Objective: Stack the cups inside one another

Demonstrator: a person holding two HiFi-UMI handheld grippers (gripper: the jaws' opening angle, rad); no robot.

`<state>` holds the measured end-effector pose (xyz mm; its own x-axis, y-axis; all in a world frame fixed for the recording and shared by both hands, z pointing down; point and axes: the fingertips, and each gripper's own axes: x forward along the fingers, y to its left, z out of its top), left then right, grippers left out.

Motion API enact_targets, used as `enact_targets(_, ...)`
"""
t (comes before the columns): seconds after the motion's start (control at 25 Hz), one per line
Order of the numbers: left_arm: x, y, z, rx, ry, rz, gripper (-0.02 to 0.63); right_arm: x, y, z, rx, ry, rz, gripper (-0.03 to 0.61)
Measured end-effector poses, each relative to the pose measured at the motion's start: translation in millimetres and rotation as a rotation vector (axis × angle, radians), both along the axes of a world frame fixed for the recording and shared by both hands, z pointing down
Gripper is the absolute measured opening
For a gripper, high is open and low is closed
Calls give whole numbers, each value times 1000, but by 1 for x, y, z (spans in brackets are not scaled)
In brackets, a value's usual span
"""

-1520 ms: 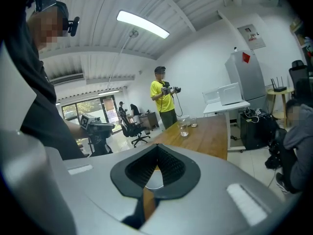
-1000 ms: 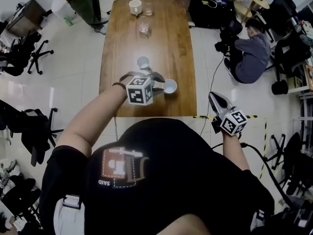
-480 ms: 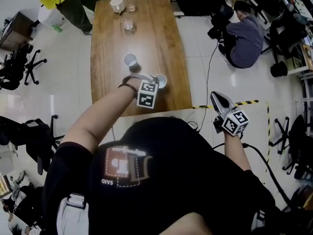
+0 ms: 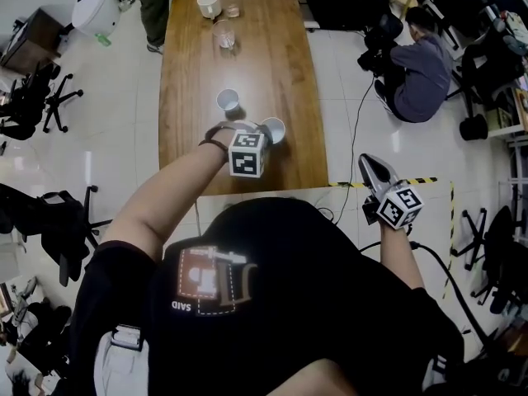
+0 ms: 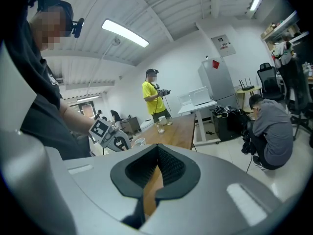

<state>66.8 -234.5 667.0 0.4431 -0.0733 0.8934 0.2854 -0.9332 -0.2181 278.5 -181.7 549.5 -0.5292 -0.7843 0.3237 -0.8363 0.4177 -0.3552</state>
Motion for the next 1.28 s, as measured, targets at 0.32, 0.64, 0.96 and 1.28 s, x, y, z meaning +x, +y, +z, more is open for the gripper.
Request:
enact_targets(0.32,-55,-68,-83,38,89,-187,14,-22,-19,-5,16,-1,-45,14)
enact_targets(0.64,-126,-123,-67,8,-1,-331,14,-31,-27,-7,9,19,-52,14)
enact_targets(0.96,-130,-130,-27,-88,-35,-347,14,-24,-25,-7,-12,44,-34,14)
enact_targets(1.28,-123,-146,-22,-55,48,-448,63,-24,-28,-5,-21,49,-39,14)
